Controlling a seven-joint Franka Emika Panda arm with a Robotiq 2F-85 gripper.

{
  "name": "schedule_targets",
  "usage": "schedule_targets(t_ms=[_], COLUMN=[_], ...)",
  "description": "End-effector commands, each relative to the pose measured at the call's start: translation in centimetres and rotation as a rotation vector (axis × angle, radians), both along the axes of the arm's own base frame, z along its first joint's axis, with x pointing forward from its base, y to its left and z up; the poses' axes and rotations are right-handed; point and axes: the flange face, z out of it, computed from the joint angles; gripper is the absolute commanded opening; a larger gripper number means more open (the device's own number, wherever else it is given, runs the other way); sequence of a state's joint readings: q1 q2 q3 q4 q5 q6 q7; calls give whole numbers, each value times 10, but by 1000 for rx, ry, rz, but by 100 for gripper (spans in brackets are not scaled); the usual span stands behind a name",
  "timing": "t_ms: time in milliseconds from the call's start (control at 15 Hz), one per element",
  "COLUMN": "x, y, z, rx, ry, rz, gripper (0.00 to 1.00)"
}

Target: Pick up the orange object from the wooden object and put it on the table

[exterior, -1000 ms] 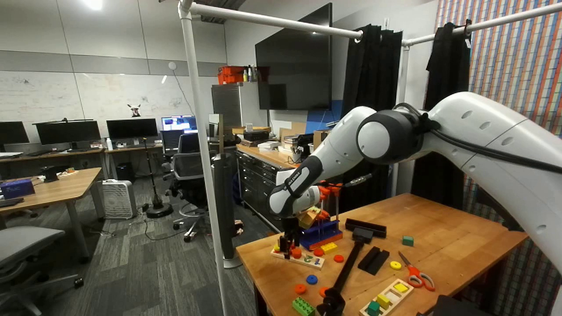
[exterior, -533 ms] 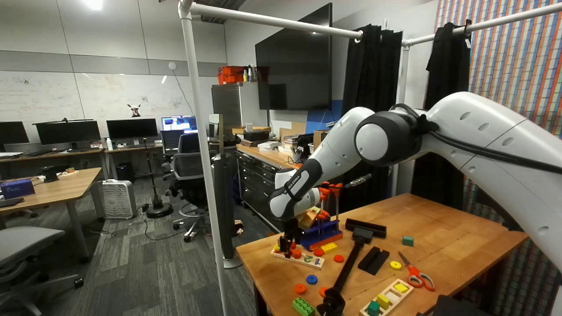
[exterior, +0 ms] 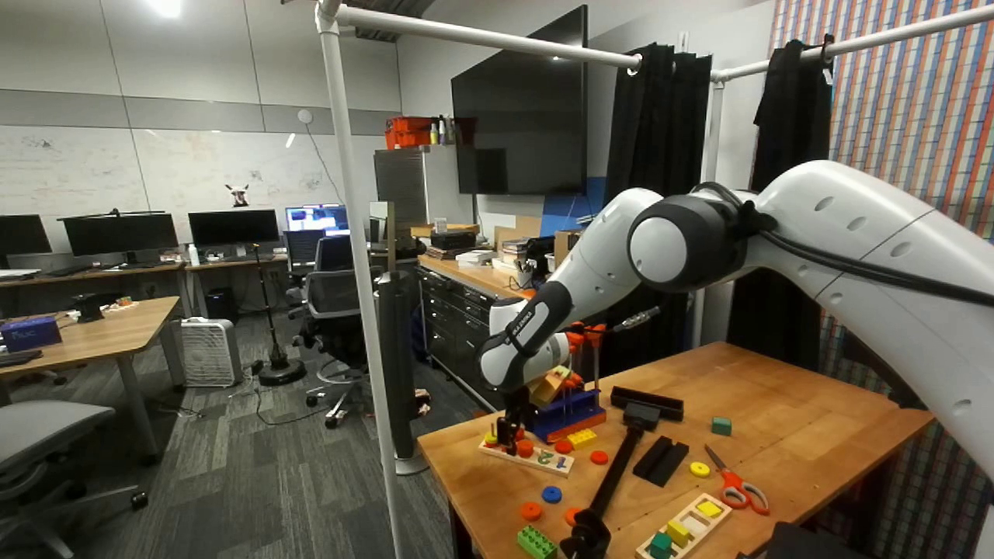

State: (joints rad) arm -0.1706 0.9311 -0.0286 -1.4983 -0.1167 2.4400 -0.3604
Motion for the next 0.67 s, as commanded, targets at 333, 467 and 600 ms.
schedule_targets(t_ms=[333,467,600], x=[-5,-5,-7], y=[4,5,6], z=[12,15,18], rx=[-11,-12,-9], ry=[-9,-11,-14], rz=[-18,-23,-29], gripper=[27,22,23])
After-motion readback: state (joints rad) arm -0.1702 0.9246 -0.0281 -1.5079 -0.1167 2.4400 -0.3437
